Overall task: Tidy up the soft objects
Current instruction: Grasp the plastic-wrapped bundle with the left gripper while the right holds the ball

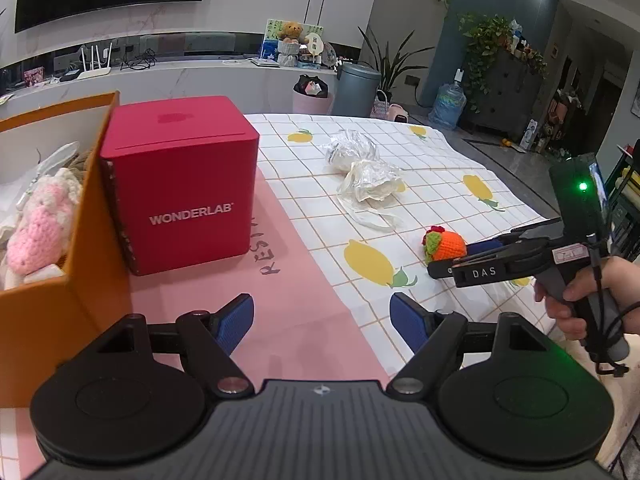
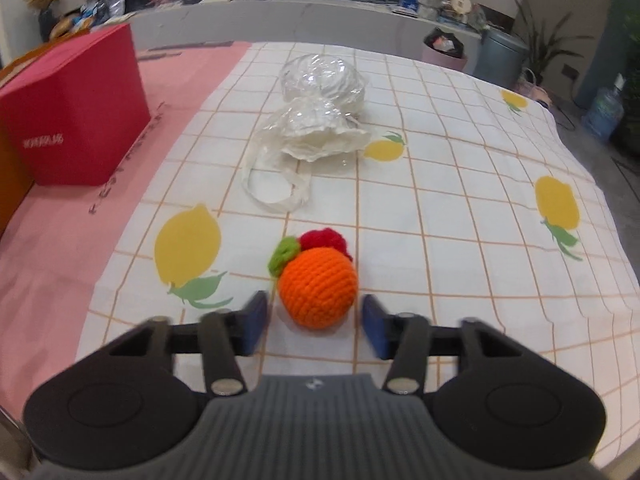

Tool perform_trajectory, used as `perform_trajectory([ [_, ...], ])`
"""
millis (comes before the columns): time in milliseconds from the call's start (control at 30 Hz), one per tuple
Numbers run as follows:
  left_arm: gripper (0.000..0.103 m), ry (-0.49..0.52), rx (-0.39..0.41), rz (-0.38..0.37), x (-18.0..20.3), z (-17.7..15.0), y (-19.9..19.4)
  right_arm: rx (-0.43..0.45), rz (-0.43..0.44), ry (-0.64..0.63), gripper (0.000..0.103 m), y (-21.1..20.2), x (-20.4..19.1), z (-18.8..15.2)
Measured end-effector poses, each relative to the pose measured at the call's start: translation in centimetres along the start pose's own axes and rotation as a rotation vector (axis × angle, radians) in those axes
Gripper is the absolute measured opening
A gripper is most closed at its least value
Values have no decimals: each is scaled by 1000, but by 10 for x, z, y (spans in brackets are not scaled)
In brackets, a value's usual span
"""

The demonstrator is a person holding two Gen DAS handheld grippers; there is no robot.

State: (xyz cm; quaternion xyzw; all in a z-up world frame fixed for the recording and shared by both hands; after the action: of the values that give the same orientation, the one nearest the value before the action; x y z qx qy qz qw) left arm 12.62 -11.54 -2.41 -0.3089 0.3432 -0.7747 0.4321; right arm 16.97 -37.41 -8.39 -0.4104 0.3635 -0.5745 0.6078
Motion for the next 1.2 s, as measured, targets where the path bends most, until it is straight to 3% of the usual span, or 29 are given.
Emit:
perform_trajectory([
  [133, 91, -21, -4, 22, -1, 1, -4, 17, -32, -25, 70, 6, -1, 6],
  [267, 91, -8, -2, 49, 6, 4, -6, 37, -7, -21, 70, 8, 1, 14],
  [400, 91, 4, 9, 75, 18, 15, -5, 40, 9, -48, 62, 14, 3, 14],
  [467, 91, 9, 9, 74, 28, 23, -1, 48, 51, -52, 53, 16, 5, 16],
  [567, 91, 18, 29, 99, 43, 38, 10, 34, 40, -85, 46, 16, 4, 20],
  [767, 91, 45, 25, 113, 74, 76, 51, -35, 39, -118, 45, 15, 16, 24],
  [933, 91, 62, -46, 86, 89, 117, 94, -99, 45, -66, 45, 17, 46, 29],
  [1200, 91, -114, -124, 191, 70, 189, 176, -134, 36, -37, 45, 19, 70, 34],
])
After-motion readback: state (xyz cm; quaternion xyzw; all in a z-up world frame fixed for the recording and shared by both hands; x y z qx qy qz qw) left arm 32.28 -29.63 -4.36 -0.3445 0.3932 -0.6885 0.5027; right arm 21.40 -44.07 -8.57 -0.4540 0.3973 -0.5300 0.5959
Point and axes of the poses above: each gripper's, at about its wrist camera, not at the fingertips, and y roughly the way its jaws point, x to its right, z to its top, the point moved 3 cm from there along y, roughly the way its jaws point, and after that the axes turned 14 degrees about -x, right-handed, at the moved point
